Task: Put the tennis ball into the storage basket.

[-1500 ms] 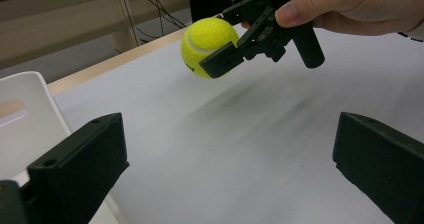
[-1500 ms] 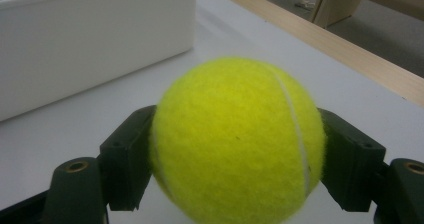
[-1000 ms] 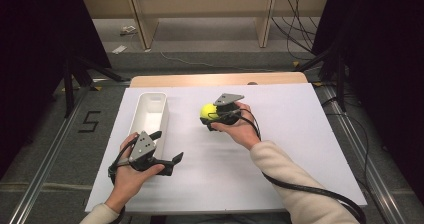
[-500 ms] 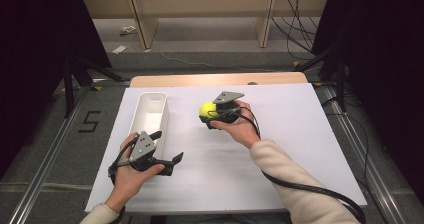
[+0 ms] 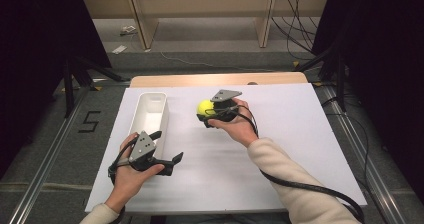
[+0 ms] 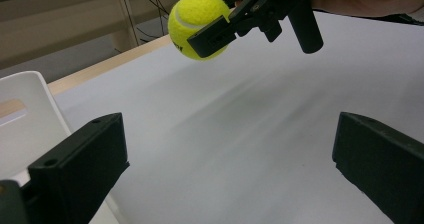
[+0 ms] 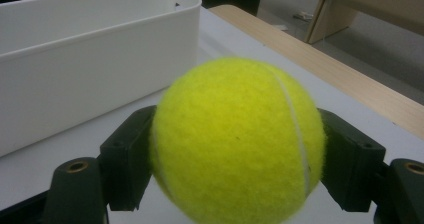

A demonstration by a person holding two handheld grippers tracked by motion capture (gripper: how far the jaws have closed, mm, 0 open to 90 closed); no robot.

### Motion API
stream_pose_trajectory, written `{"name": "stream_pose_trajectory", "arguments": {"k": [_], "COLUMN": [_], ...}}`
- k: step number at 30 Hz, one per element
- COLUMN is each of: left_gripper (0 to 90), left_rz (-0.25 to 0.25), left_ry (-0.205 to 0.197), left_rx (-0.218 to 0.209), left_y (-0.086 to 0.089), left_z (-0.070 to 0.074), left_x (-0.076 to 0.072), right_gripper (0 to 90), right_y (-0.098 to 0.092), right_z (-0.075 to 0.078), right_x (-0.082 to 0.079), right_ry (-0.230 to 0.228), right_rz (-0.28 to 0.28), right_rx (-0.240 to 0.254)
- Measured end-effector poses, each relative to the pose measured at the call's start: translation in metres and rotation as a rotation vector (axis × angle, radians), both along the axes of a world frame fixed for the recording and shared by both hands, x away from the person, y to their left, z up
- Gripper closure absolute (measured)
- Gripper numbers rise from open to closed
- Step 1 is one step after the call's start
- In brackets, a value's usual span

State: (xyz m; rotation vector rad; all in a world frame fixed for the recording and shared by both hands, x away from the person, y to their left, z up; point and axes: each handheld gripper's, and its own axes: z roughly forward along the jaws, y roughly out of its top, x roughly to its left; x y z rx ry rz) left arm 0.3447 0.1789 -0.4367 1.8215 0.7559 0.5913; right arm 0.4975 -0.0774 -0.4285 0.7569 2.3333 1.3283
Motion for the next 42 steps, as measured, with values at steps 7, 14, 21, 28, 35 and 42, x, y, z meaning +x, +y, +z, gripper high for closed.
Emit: {"name": "stream_pose_trajectory", "arguments": {"k": [7,14,21,28,35,42], "left_gripper": [0.7,0.7,0.7,0.7,0.8,0.7], "left_rz": [0.001,0.001,0.001,0.001,0.001,0.001], "left_ry": [0.0,-0.001,-0.001,-0.001,-0.001,-0.001], "left_rx": [-0.001,-0.001,-0.001,-0.001,-0.001,-0.001], "left_y": [0.0,0.0,0.0,0.0,0.0,0.0], "left_z": [0.0,0.0,0.0,0.0,0.0,0.0], "left_x": [0.0,0.0,0.0,0.0,0.0,0.0], "right_gripper": [26.0,26.0,25.9,26.0,25.9,25.9], "right_y": [0.002,0.005,0.007,0.01,0.011,0.015], "right_z": [0.004,0.006,0.008,0.01,0.011,0.014], "right_x": [0.0,0.0,0.0,0.0,0.001,0.001], "right_ry": [-0.009,-0.01,-0.013,-0.017,-0.017,-0.022], "right_rz": [0.002,0.005,0.01,0.014,0.012,0.019], "right_rx": [0.007,0.006,0.006,0.009,0.013,0.015]}}
